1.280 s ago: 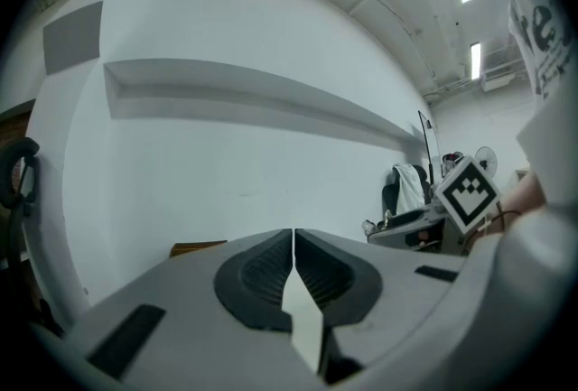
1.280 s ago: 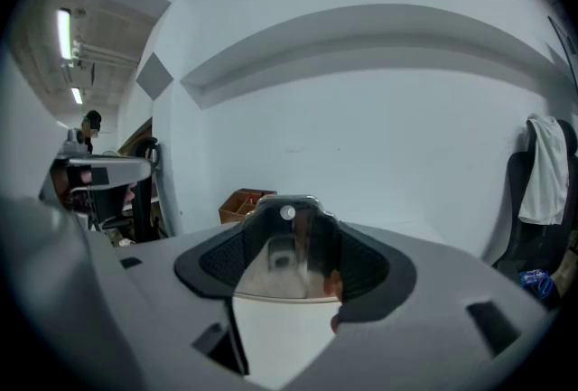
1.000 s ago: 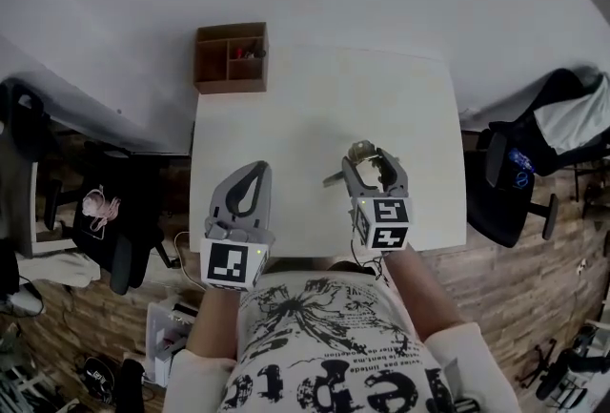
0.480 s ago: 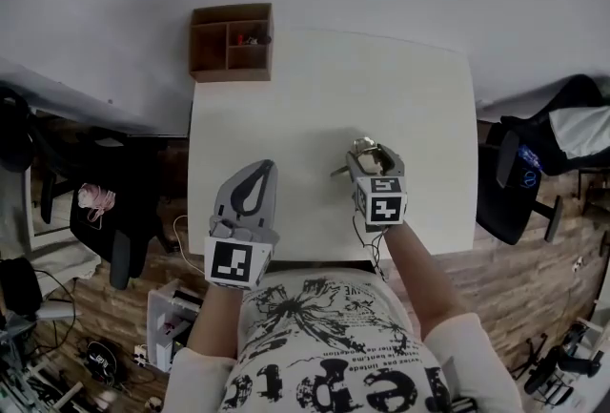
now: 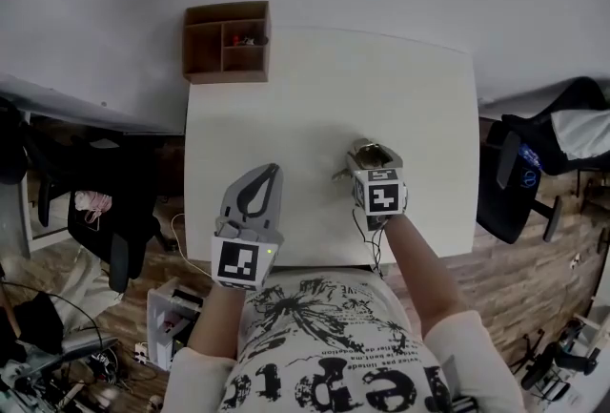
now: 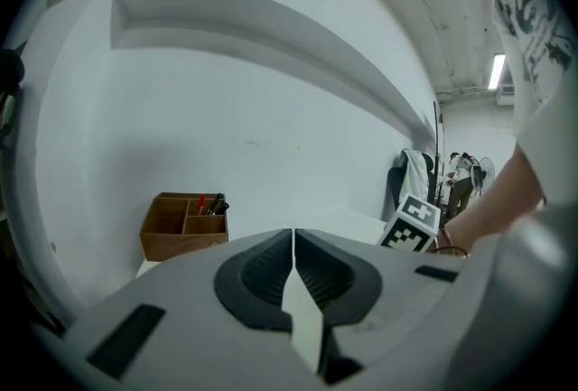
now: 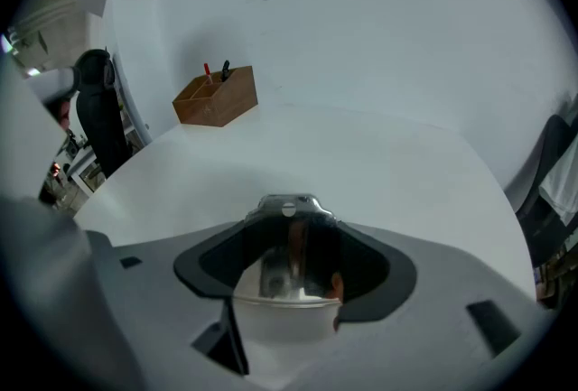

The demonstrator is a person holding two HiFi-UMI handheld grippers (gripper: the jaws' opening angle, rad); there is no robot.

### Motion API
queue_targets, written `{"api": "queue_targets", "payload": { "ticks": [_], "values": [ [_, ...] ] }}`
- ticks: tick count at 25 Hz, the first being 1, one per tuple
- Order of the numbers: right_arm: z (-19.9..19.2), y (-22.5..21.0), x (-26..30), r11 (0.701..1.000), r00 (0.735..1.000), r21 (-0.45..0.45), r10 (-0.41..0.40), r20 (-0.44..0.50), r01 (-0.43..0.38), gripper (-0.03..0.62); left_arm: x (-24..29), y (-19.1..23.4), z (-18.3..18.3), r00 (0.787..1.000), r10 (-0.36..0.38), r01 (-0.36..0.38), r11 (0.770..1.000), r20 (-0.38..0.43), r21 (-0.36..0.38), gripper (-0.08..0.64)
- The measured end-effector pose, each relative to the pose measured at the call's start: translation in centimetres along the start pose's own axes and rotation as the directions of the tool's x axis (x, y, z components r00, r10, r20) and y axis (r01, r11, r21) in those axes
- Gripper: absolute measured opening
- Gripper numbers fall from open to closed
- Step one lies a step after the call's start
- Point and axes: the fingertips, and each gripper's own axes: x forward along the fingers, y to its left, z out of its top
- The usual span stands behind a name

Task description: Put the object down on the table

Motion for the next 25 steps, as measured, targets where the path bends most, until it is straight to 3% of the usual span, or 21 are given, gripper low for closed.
{"api": "queue_targets", "payload": {
  "ticks": [8, 11, 15, 17, 20, 23, 25],
  "values": [
    [-0.1, 0.0, 0.2, 1.0, 0.999, 0.012, 0.023, -0.033, -0.023, 0.298, 0.7, -0.1, -0.1, 1.0, -0.003, 0.004, 1.0, 0.024, -0.019, 0.012],
    [0.7, -0.2, -0.9, 0.997, 0.999, 0.063, 0.038, 0.036, -0.04, 0.361, 0.6, -0.5, 0.1, 0.999, 0.002, -0.001, 1.0, 0.053, -0.003, 0.012],
    [2.6, 0.3, -3.9, 0.991, 0.982, 0.082, 0.094, 0.162, -0.108, 0.367, 0.3, -1.8, 1.4, 0.999, -0.009, 0.009, 1.0, 0.054, 0.006, 0.012],
    [4.1, 0.8, -6.1, 0.987, 0.962, 0.059, 0.133, 0.238, -0.151, 0.326, 0.1, -2.8, 2.4, 0.999, -0.012, 0.012, 1.0, 0.046, 0.016, 0.012],
    [7.1, 1.4, -10.3, 0.979, 0.903, 0.017, 0.181, 0.39, -0.203, 0.263, -0.4, -3.9, 3.9, 0.998, 0.005, -0.008, 0.999, 0.066, 0.043, 0.012],
    [9.3, 0.9, -14.8, 0.984, 0.849, -0.04, 0.169, 0.5, -0.172, 0.151, -1.1, -5.3, 5.8, 0.995, 0.014, -0.019, 0.998, 0.095, 0.057, 0.012],
    [10.3, 0.5, -17.2, 0.987, 0.822, -0.069, 0.159, 0.547, -0.145, 0.116, -1.6, -6.1, 7.0, 0.992, 0.017, -0.028, 0.996, 0.128, 0.085, 0.012]
  ]
}}
